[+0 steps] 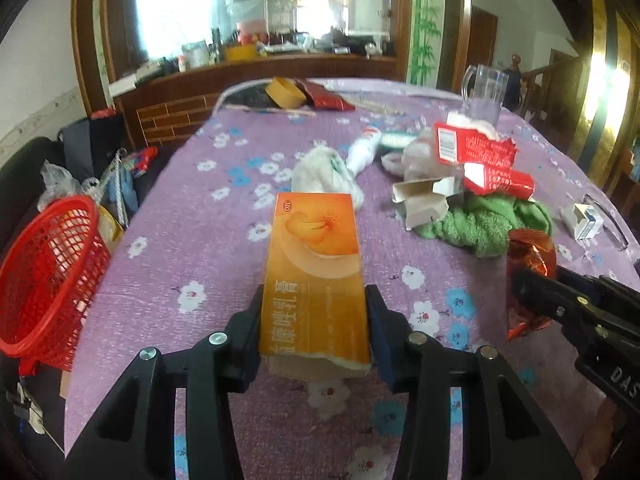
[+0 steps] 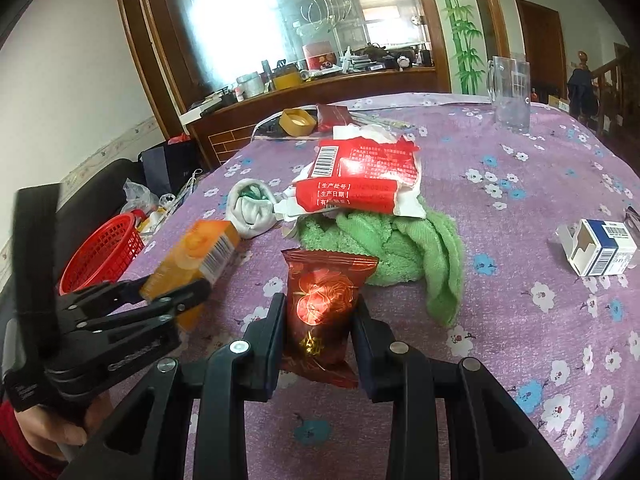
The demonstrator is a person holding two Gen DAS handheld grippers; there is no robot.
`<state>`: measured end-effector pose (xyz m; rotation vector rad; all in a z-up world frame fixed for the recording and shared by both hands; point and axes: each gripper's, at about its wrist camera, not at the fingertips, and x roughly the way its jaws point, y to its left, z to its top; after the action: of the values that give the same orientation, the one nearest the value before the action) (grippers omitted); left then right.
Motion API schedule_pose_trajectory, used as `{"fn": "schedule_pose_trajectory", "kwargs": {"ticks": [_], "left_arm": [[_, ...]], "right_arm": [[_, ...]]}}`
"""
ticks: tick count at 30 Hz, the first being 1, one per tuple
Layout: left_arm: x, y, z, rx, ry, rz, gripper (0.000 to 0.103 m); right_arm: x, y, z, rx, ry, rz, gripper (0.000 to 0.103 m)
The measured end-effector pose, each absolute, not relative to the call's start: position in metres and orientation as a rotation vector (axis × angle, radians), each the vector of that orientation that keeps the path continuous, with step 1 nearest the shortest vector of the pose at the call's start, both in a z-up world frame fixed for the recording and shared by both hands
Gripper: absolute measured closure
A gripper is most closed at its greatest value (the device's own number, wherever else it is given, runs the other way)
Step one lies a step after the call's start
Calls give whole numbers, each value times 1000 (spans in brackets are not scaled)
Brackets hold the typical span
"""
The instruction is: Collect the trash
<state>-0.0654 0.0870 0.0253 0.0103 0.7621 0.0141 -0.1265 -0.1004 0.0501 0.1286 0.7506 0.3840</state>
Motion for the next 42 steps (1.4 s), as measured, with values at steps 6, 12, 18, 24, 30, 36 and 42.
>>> {"fn": "schedule_pose_trajectory", "kwargs": {"ticks": [6, 12, 18, 24, 30, 36, 42], "left_arm": [[-76, 85, 33, 37, 726, 20, 58], [-81, 84, 38, 47, 721, 15, 58], [-86, 85, 43, 45, 708, 13, 58], [-90, 85, 47, 42, 695, 9, 58], [-93, 89, 50, 34, 688, 5, 58], [-97, 93, 54, 27, 681, 10, 58], [-97, 96, 57, 22, 675, 15, 58]], "right_arm": [[-127, -100, 51, 127, 746, 374, 69], [-128, -99, 53, 121, 749, 364, 69], [-132, -96, 58, 135, 764, 392, 69], [-137, -90, 67, 132, 756, 409, 69], [-138, -90, 70, 145, 769, 408, 69], [-141, -90, 73, 151, 768, 411, 69], [-141, -89, 73, 158, 779, 421, 69]]}}
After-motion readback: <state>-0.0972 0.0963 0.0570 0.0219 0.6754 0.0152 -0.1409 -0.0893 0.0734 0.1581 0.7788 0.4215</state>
